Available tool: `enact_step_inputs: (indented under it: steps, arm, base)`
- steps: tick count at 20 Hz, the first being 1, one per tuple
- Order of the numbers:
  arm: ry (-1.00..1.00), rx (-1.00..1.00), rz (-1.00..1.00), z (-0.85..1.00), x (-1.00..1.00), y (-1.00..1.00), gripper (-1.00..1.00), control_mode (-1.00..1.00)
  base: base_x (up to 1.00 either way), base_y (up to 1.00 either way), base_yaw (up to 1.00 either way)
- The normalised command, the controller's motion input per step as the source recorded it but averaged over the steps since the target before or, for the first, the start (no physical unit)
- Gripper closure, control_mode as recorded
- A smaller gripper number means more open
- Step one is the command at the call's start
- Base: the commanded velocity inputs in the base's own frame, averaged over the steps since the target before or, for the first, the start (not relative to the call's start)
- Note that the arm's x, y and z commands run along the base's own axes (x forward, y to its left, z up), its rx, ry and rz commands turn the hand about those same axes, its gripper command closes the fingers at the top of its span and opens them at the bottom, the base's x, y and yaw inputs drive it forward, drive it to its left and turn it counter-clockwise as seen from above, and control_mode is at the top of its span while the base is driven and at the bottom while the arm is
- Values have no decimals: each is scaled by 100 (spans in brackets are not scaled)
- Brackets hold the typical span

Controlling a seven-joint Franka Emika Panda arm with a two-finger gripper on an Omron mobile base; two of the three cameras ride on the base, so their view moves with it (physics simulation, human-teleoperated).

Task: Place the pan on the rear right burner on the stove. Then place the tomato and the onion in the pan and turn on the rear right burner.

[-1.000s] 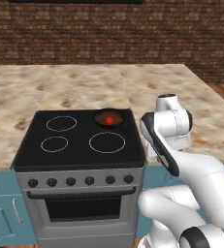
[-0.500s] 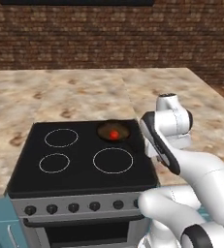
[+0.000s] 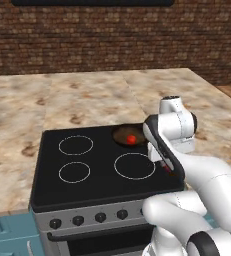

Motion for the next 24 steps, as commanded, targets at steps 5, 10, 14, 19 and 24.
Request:
enact_step_inputs:
  steps: [5, 10, 14, 19, 24]
  arm:
    - [0, 0, -3, 23, 31, 5, 100, -100]
    - [0, 0, 0, 38, 57, 0, 100, -100]
    - [-2, 0, 0, 37, 46, 5, 100, -100]
    - [-8, 0, 0, 16, 26, 1, 100, -100]
    - [-12, 0, 0, 1, 31, 2, 100, -100]
  base:
    - [0, 0, 0]
    - [0, 0, 0]
    - [0, 0, 0]
    - [0, 0, 0]
    - [0, 0, 0]
